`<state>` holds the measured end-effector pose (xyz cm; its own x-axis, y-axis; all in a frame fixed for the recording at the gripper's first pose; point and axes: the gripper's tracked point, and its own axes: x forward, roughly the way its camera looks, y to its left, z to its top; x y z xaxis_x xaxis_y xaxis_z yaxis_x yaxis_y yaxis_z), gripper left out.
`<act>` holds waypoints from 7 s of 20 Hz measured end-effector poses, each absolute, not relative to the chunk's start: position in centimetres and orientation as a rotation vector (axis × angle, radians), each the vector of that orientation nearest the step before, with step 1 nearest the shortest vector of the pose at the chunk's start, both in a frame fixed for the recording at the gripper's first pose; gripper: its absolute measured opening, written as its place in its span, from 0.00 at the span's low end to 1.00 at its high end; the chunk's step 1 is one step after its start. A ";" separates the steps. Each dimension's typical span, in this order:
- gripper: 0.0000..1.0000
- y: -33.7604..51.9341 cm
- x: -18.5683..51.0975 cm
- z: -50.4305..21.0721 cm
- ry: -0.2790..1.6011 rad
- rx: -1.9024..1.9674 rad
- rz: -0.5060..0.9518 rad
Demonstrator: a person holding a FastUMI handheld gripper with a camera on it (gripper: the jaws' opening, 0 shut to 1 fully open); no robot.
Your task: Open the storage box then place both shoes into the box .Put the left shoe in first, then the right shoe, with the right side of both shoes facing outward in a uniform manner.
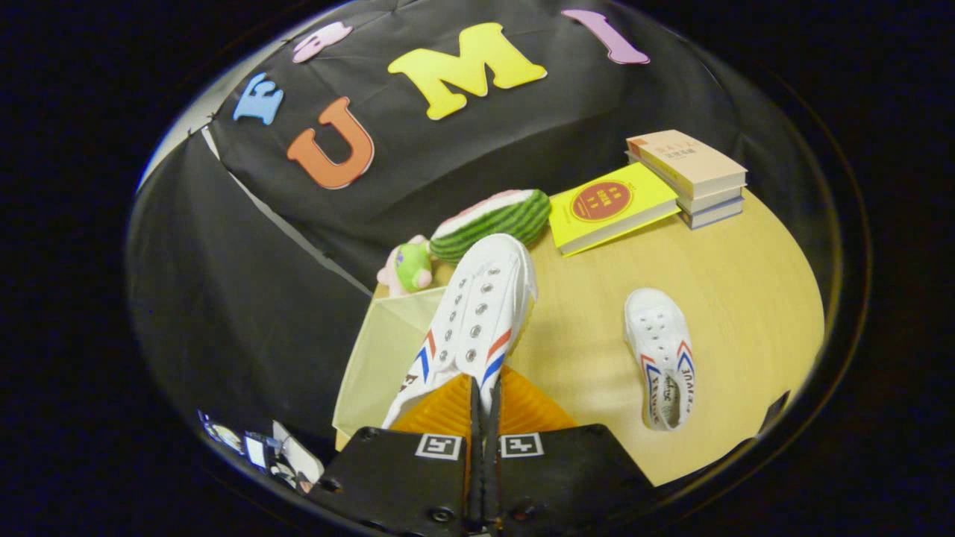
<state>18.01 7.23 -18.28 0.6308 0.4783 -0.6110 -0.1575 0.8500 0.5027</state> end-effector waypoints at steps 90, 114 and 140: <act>0.06 -8.1 20.0 -23.3 0.872 0.215 0.168; 0.43 -10.6 15.2 -39.1 1.273 -0.051 0.118; 0.05 11.2 17.9 -14.2 0.885 0.433 0.251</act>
<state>17.90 11.23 -14.24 0.6121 0.3852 -0.6907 -0.0342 0.8854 0.4635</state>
